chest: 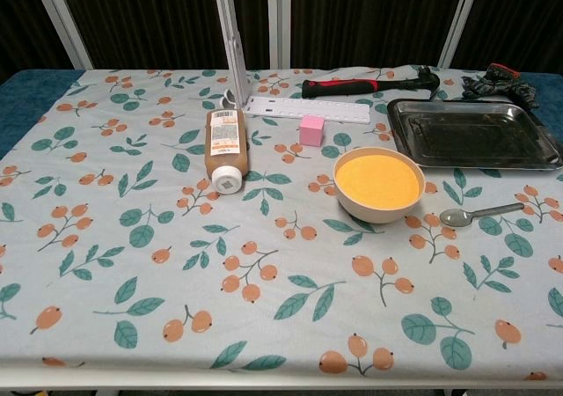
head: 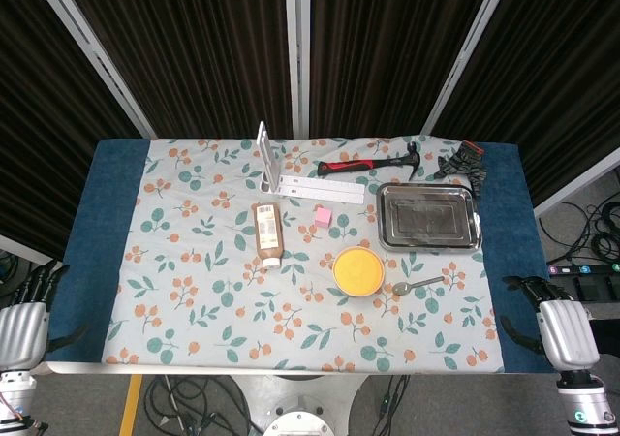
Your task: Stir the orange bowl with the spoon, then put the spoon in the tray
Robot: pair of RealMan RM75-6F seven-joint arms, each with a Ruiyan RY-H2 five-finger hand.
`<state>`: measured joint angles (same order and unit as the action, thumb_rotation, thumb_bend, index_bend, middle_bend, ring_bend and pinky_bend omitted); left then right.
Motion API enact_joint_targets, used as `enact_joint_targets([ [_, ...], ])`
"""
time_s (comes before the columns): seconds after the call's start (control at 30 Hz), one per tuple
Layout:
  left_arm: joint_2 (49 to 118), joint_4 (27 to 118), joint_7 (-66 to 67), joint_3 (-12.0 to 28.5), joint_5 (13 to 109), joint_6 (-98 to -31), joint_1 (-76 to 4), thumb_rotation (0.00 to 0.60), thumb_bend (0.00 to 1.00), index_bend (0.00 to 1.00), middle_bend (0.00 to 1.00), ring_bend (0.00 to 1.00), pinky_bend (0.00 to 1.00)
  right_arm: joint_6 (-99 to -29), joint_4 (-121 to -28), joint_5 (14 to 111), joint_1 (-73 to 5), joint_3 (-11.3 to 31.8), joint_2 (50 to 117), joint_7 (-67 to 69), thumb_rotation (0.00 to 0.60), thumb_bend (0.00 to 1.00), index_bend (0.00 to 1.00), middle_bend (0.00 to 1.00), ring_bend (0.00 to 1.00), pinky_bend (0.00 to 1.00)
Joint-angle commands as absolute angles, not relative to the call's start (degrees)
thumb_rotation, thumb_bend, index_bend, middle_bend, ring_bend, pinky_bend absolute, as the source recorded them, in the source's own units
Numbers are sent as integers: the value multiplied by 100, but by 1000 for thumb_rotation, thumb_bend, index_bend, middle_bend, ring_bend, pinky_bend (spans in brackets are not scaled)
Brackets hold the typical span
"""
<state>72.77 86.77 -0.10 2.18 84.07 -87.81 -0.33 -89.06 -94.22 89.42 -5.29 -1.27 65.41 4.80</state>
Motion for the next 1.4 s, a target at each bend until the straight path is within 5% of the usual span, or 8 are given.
enact_joint_targets([
  [0.03,7279,8686,1,213,8410,-8773,-38,600,120,184,154,99,181,-8890,-9418,8948,-519,-111,6546,479,600,223,276,382,262,359],
  [0.3,7287,8706,-18,219,8411,-8793,-29,600,120,184,154,99,181,-8712,-9439,8980,-582,-40,6543,383,600,223,306,383,262,359],
  [0.53,7305,8665,-141,197,8384,-8765,-7,600,119,184,154,99,181,-7642,-9481,8508,-1200,274,6687,-318,600,234,442,356,227,349],
  [0.9,7293,8611,-304,165,8294,-8618,0,600,119,184,154,99,181,-5980,-8135,7646,-2344,613,8097,-1593,600,303,500,273,88,206],
  [1.4,7304,8538,-458,139,8215,-8473,3,600,119,184,154,99,181,-5761,-7057,7591,-2688,475,9098,-2042,600,303,469,236,42,133],
])
